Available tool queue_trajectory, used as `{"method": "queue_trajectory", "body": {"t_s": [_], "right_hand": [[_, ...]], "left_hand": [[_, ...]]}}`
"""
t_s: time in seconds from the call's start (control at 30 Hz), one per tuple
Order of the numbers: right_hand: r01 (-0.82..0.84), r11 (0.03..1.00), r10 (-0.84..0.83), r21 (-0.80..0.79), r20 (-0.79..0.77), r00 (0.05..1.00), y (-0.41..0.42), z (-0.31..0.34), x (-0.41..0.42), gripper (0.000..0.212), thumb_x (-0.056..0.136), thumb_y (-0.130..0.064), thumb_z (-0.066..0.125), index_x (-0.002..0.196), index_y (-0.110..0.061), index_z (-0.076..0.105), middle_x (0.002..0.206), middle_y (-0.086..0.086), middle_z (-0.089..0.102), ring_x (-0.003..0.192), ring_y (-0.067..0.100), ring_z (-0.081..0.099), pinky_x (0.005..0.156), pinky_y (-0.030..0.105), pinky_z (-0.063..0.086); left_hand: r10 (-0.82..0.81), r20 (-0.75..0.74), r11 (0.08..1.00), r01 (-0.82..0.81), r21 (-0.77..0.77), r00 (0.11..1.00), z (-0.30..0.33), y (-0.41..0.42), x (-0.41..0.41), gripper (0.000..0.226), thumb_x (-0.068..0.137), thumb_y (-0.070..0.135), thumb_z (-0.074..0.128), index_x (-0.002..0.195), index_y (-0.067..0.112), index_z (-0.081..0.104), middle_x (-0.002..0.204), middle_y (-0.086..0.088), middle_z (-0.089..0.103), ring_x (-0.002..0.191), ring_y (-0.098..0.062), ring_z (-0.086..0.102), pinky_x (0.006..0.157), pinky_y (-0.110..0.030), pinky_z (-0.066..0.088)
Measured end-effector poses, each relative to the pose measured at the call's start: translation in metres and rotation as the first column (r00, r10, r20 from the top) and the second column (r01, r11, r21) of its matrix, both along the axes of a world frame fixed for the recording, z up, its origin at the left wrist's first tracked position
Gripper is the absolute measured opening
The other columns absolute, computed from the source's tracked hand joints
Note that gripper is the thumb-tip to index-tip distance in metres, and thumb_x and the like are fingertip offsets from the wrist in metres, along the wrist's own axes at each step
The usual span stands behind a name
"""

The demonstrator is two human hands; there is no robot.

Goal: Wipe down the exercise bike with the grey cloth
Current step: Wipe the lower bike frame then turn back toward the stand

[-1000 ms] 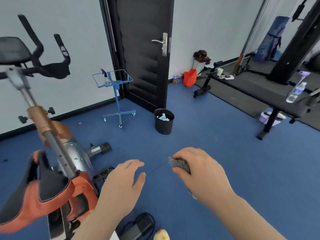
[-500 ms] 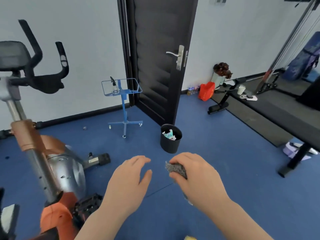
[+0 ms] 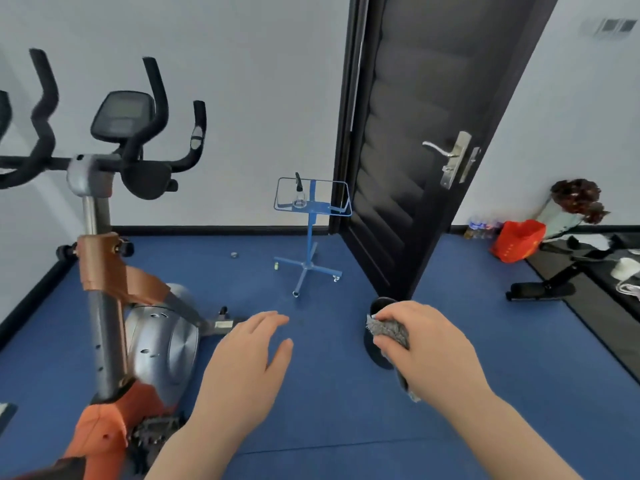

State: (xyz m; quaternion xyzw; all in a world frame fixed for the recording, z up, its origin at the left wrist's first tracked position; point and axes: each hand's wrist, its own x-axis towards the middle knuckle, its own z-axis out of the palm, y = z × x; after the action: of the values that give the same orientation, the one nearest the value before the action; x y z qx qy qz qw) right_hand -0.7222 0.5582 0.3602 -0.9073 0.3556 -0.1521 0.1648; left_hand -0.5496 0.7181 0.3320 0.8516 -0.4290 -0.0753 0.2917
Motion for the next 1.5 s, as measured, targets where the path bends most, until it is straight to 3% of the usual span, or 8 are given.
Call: {"method": "queue_trajectory", "body": {"t_s": [0.13, 0.23, 0.57, 0.83, 1.17, 1.4, 1.5], "right_hand": [[-0.066, 0.998, 0.066, 0.013, -0.015, 0.998, -0.049, 0.000, 0.031, 0.012, 0.083, -0.038, 0.059, 0.094, -0.040, 0.055, 0.099, -0.028, 0.055, 0.094, -0.001, 0.047, 0.064, 0.012, 0.034], [-0.095, 0.995, 0.096, 0.022, -0.011, 0.995, -0.084, -0.003, 0.065, 0.012, 0.084, -0.037, 0.060, 0.095, -0.039, 0.056, 0.099, -0.027, 0.056, 0.096, -0.001, 0.047, 0.066, 0.016, 0.038], [-0.067, 0.997, 0.066, 0.041, 0.032, 0.997, -0.191, -0.001, 0.195, 0.015, 0.084, -0.037, 0.060, 0.097, -0.040, 0.057, 0.101, -0.029, 0.055, 0.098, -0.003, 0.048, 0.071, 0.017, 0.041], [-0.030, 0.995, 0.026, 0.097, 0.037, 0.999, -0.286, -0.011, 0.256, 0.013, 0.083, -0.036, 0.061, 0.095, -0.039, 0.058, 0.099, -0.028, 0.056, 0.097, -0.004, 0.048, 0.070, 0.014, 0.040], [-0.123, 0.983, 0.116, 0.135, 0.059, 0.991, -0.447, -0.028, 0.339, 0.019, 0.083, -0.028, 0.060, 0.100, -0.037, 0.058, 0.107, -0.027, 0.052, 0.099, -0.004, 0.050, 0.078, 0.018, 0.044], [-0.136, 0.968, 0.133, 0.210, 0.030, 0.991, -0.529, -0.039, 0.397, 0.023, 0.084, -0.029, 0.061, 0.106, -0.037, 0.058, 0.109, -0.023, 0.040, 0.083, 0.001, 0.056, 0.066, 0.017, 0.048], [-0.166, 0.955, 0.161, 0.245, 0.041, 0.986, -0.550, -0.048, 0.428, 0.027, 0.084, -0.029, 0.062, 0.108, -0.038, 0.055, 0.109, -0.023, 0.041, 0.086, 0.002, 0.056, 0.071, 0.022, 0.051]], "left_hand": [[0.075, -0.009, 0.997, -0.075, 0.023, 0.997, -0.007, -0.028, 0.021, 0.033, 0.092, 0.033, 0.050, 0.124, 0.029, 0.054, 0.134, 0.016, 0.050, 0.124, -0.007, 0.044, 0.102, -0.023, 0.033], [0.098, -0.016, 0.995, -0.098, 0.030, 0.995, -0.011, -0.062, 0.050, 0.033, 0.092, 0.032, 0.050, 0.125, 0.028, 0.053, 0.135, 0.015, 0.050, 0.125, -0.008, 0.044, 0.103, -0.026, 0.034], [0.041, 0.061, 0.998, -0.044, 0.050, 0.997, 0.005, -0.187, 0.190, 0.036, 0.094, 0.039, 0.042, 0.129, 0.033, 0.048, 0.139, 0.020, 0.044, 0.126, -0.006, 0.040, 0.104, -0.022, 0.030], [-0.028, 0.021, 0.997, 0.027, 0.071, 0.999, -0.003, -0.290, 0.250, 0.036, 0.094, 0.039, 0.043, 0.129, 0.032, 0.049, 0.138, 0.020, 0.045, 0.125, -0.006, 0.042, 0.103, -0.022, 0.031], [0.030, 0.014, 0.995, -0.032, 0.090, 0.999, -0.014, -0.446, 0.325, 0.033, 0.094, 0.038, 0.044, 0.126, 0.034, 0.049, 0.135, 0.024, 0.045, 0.116, -0.005, 0.046, 0.095, -0.022, 0.035], [0.116, -0.031, 0.993, -0.115, 0.035, 0.993, -0.019, -0.524, 0.374, 0.033, 0.093, 0.035, 0.047, 0.124, 0.030, 0.053, 0.132, 0.019, 0.049, 0.098, -0.002, 0.047, 0.087, -0.021, 0.035], [0.141, -0.044, 0.989, -0.139, 0.055, 0.989, -0.029, -0.544, 0.400, 0.032, 0.092, 0.034, 0.048, 0.123, 0.029, 0.054, 0.131, 0.018, 0.051, 0.107, -0.006, 0.051, 0.091, -0.023, 0.037]]}}
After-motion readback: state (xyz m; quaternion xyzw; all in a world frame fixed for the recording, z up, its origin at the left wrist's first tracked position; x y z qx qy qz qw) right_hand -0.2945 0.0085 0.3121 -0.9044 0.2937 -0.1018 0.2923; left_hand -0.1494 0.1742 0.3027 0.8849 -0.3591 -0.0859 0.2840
